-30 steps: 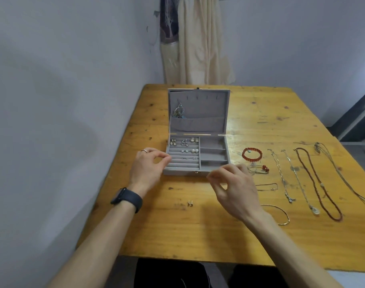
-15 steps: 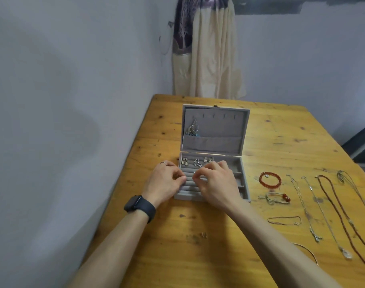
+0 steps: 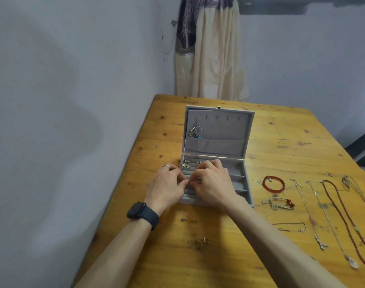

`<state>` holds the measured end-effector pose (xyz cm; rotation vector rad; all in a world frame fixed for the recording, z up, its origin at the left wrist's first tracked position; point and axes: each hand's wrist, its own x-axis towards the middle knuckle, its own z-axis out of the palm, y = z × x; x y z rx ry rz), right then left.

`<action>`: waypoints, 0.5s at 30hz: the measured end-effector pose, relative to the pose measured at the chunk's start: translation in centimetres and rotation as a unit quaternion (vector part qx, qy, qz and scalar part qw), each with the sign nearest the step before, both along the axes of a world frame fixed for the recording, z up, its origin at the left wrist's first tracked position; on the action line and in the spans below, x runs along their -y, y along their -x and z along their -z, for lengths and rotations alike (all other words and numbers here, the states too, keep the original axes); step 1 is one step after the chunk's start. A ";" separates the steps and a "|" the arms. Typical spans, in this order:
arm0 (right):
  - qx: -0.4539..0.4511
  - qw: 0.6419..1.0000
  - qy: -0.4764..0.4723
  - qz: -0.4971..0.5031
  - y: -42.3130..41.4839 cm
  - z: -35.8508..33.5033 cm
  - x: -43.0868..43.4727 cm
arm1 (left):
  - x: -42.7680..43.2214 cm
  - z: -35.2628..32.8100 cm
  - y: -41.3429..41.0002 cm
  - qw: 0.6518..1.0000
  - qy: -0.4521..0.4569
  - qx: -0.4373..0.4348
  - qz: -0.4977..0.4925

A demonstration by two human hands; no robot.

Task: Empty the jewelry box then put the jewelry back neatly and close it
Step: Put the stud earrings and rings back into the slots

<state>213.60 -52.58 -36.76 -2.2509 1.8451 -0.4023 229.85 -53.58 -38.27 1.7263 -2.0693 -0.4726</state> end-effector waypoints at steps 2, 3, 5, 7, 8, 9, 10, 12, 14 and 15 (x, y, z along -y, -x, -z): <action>-0.001 1.000 -0.003 -0.001 0.0 -0.1 0.0 | 0.1 0.1 0.1 1.000 0.003 0.012 0.002; -0.005 1.000 -0.003 -0.002 0.0 -0.2 0.0 | 0.1 0.1 0.1 1.000 0.001 0.014 0.002; -0.009 1.000 -0.003 -0.002 0.0 -0.3 -0.1 | 0.2 0.0 0.1 1.000 0.000 0.019 0.002; -0.009 1.000 -0.005 -0.003 -0.1 -0.4 0.0 | 0.2 -0.2 0.3 0.999 0.007 0.045 0.006; -0.009 1.000 -0.007 -0.003 -0.1 -0.4 0.0 | 0.2 -0.3 0.4 0.998 0.010 0.063 0.009; -0.011 1.000 -0.008 -0.002 -0.1 -0.4 0.0 | 0.2 -0.3 0.5 0.997 0.010 0.075 0.011; -0.012 1.000 -0.009 -0.002 -0.1 -0.5 0.1 | 0.3 -0.3 0.6 0.997 0.007 0.076 0.010; -0.015 1.000 -0.012 0.000 -0.1 -0.5 0.1 | 0.4 0.1 0.5 0.999 -0.007 0.042 0.003; -0.016 1.000 -0.013 0.003 -0.2 -0.4 0.0 | 0.5 0.5 0.2 0.999 -0.029 -0.020 -0.009; -0.016 1.000 -0.012 0.005 -0.2 -0.4 0.0 | 0.6 0.8 0.0 0.998 -0.037 -0.047 -0.014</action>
